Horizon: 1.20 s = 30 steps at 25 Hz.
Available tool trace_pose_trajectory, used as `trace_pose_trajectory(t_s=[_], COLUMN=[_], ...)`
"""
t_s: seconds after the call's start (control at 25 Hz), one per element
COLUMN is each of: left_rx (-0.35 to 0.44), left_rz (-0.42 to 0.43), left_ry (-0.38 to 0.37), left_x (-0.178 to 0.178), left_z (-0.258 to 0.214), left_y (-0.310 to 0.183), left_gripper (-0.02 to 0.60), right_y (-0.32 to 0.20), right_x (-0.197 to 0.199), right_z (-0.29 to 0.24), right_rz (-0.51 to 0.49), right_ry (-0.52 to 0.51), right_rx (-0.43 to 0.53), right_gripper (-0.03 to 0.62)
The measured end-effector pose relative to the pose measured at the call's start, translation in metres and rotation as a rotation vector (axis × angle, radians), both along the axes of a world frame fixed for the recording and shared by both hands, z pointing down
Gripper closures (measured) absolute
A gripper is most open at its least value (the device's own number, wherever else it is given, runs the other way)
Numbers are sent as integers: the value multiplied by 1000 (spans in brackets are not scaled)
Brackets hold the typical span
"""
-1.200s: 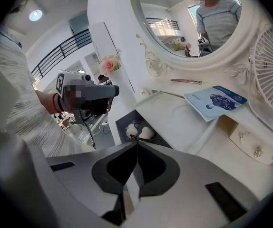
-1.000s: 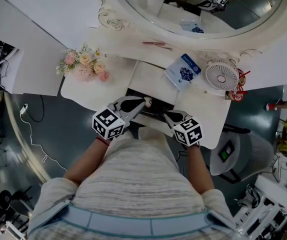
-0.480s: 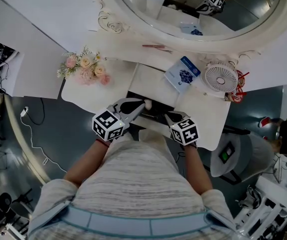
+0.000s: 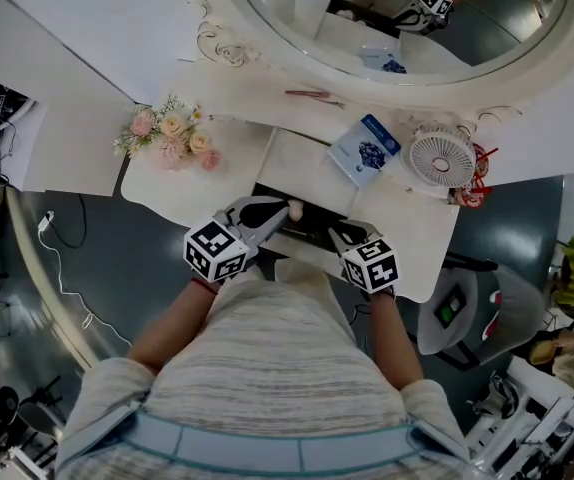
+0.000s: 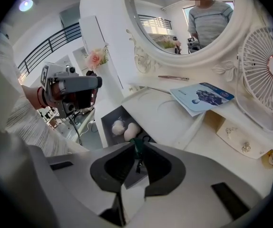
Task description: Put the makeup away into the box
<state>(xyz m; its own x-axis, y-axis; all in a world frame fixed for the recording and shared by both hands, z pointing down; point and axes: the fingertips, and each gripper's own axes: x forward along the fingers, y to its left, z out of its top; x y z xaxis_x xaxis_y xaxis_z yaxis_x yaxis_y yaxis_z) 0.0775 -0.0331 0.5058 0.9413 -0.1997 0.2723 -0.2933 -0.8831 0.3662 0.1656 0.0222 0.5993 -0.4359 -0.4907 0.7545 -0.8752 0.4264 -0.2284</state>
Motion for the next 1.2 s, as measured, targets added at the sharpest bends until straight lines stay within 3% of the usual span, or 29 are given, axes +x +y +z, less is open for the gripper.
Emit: trace_pose_trajectory(t_s=[0.64, 1.2], left_rx=[4, -6], left_rz=[-9, -27], left_ry=[12, 13], left_x=[1, -6], left_z=[-2, 0], left_y=[-4, -8], left_gripper=[568, 568], right_y=[-31, -119], right_x=[8, 32], right_z=[-82, -110], right_rz=[-84, -86], right_ry=[54, 130], right_rx=[152, 259], right_gripper=[579, 579])
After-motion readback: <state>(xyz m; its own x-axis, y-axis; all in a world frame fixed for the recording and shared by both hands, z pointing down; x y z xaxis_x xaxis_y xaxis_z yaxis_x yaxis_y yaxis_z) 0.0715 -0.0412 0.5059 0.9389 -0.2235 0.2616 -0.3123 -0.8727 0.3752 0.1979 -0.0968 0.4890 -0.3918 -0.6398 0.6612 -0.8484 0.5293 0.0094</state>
